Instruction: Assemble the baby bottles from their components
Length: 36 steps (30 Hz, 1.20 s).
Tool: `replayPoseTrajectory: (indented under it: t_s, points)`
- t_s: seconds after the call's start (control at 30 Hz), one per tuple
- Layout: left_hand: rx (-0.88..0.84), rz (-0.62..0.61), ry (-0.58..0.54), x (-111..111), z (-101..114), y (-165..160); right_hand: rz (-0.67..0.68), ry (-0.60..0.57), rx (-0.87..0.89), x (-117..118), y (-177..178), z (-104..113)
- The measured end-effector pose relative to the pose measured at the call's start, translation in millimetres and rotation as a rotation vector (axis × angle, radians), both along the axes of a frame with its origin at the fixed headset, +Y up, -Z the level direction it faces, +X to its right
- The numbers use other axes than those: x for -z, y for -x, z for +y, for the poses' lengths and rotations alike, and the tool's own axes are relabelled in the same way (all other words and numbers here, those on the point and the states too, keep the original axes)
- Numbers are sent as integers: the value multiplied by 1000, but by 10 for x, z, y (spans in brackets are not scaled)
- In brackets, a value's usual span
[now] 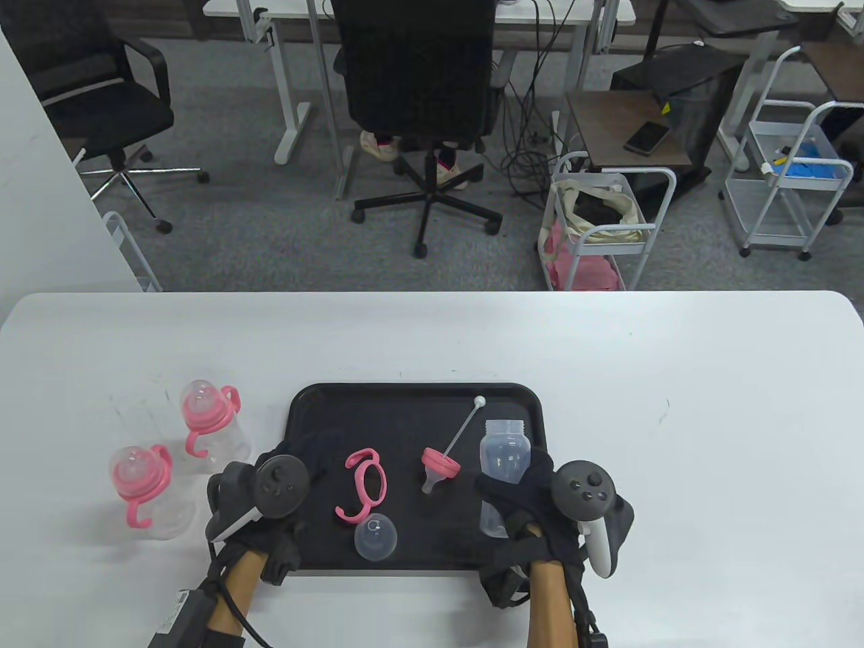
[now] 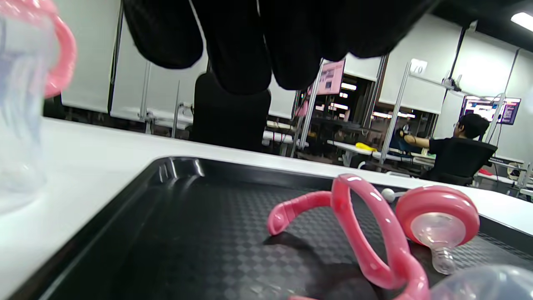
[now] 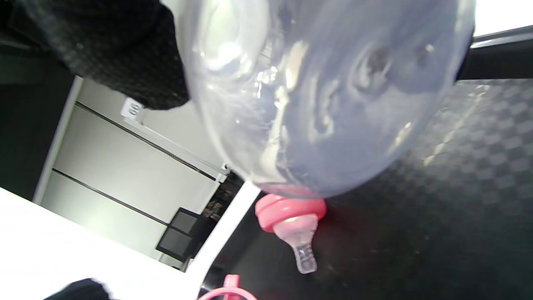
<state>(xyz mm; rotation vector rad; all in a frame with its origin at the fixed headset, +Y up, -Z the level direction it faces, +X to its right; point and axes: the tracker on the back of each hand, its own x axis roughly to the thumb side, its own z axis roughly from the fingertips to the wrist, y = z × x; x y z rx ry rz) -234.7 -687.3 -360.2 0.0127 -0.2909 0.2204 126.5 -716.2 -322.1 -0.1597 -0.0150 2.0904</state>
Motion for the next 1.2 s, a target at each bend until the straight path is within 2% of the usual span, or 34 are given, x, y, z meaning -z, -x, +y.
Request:
replayPoseTrajectory:
  t_s: [0.13, 0.2, 0.37, 0.57, 0.7, 0.9, 1.07, 1.2]
  points:
    - [48, -14, 60, 236, -16, -74, -36, -72, -68, -26, 0, 57]
    - [89, -29, 108, 348, -44, -114, -8, -104, -100, -32, 13, 87]
    - [126, -70, 232, 613, -138, -237, 33, -136, -94, -29, 55, 100]
    - [256, -116, 300, 852, -289, -434, 48, -161, -103, -29, 54, 102]
    - [271, -136, 341, 958, -390, -498, 64, -165, -104, -24, 63, 102]
    - [289, -193, 504, 1110, -530, -531, 83, -169, -111, -23, 77, 102]
    - [352, -219, 529, 1131, -595, -571, 91, -169, -109, -22, 81, 104]
    - [352, -195, 533, 1119, -603, -548, 96, -169, -111, -23, 88, 102]
